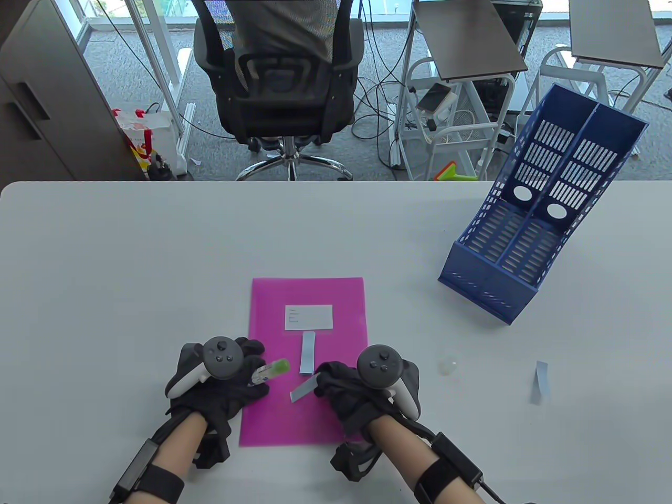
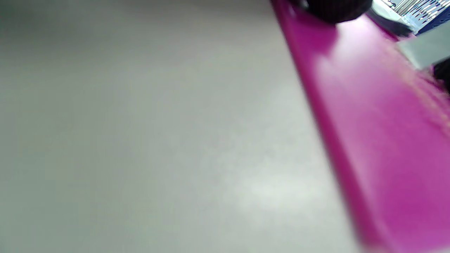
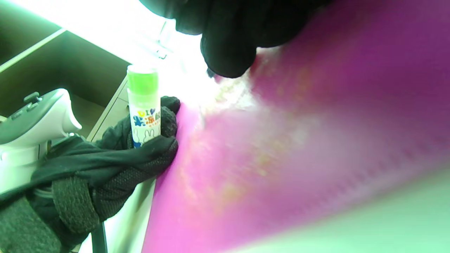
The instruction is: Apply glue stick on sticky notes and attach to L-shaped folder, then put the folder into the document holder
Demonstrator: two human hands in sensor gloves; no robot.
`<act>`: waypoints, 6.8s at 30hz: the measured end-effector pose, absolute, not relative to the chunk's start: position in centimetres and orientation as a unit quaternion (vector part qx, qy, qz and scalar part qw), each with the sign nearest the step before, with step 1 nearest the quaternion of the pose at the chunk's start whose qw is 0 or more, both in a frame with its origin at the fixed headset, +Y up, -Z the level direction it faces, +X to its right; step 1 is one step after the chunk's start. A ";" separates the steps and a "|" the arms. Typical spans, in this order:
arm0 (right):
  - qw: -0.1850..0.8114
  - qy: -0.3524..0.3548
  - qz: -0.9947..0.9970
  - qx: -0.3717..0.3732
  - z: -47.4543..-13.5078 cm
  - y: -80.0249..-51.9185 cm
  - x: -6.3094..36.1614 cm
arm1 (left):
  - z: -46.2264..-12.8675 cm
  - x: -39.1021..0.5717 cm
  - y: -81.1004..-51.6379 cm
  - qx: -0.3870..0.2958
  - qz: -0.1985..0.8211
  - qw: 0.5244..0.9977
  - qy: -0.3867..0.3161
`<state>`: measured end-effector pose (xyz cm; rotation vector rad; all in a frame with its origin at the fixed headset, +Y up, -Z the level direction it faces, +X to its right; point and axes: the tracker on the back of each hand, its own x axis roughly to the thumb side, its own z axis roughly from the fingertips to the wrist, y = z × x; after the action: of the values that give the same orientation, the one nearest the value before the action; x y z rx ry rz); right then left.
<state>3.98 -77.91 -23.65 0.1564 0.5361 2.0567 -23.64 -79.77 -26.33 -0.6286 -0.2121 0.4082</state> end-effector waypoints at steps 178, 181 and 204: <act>-0.152 0.063 0.976 -0.145 -19.5 -73.8 31.1 | -25.9 -23.3 -79.7 -0.300 0.183 0.930 -0.111; -0.148 0.058 0.977 -0.145 -19.5 -73.7 31.3 | -25.9 -23.3 -79.7 -0.299 0.182 0.930 -0.111; 0.376 0.268 0.876 0.139 -22.1 -74.0 4.9 | -25.9 -23.3 -79.6 -0.303 0.189 0.928 -0.109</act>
<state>4.93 -73.97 -22.12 0.3563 0.6858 2.2406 -23.32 -79.64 -25.92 -0.6216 -0.2228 0.3874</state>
